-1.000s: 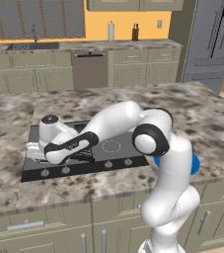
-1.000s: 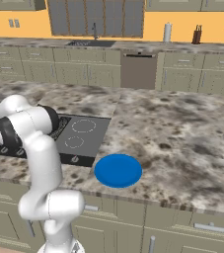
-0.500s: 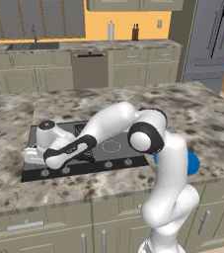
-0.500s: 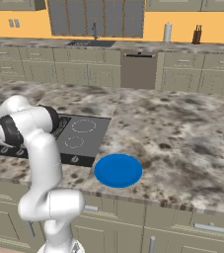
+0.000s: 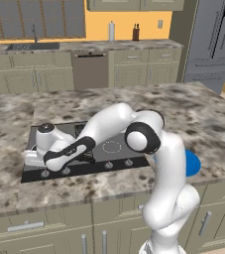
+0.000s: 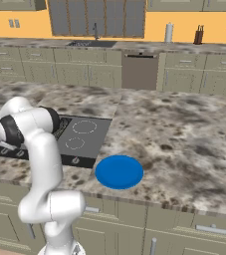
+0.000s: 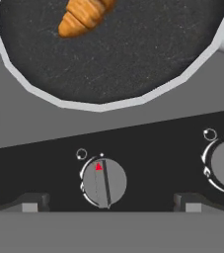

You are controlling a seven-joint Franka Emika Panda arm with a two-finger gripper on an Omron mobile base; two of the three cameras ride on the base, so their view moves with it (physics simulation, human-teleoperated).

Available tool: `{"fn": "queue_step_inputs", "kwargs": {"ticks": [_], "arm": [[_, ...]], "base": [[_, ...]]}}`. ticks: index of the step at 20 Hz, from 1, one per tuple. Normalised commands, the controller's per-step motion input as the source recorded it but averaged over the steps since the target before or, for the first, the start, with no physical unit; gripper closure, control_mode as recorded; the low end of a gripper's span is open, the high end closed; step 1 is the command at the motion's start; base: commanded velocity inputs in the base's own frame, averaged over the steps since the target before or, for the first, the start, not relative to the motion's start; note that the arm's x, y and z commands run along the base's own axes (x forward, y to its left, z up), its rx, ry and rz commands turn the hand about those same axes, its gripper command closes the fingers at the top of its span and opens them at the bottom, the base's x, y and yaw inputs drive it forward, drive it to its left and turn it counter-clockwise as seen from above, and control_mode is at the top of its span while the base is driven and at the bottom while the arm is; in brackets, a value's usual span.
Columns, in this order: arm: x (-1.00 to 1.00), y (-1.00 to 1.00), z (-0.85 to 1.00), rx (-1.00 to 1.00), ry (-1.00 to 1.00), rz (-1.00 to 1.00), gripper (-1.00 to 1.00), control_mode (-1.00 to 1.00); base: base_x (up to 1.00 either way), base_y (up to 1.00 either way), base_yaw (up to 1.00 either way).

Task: Pick the croissant and place it on the pan. Then turn on the stove to warm the croissant.

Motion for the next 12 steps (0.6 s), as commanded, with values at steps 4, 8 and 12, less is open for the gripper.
{"fn": "queue_step_inputs", "kwargs": {"ticks": [4,8,12], "arm": [[0.13,0.12,-0.17,0.00,0.02,0.00,-1.00,-1.00],[0.19,0.21,-0.16,-0.01,0.04,0.00,-1.00,-1.00],[0.14,0.14,-0.16,0.00,0.04,0.00,-1.00,-1.00]], "base": [[0.00,0.00,0.00],[0.00,0.00,0.00],[0.00,0.00,0.00]]}}
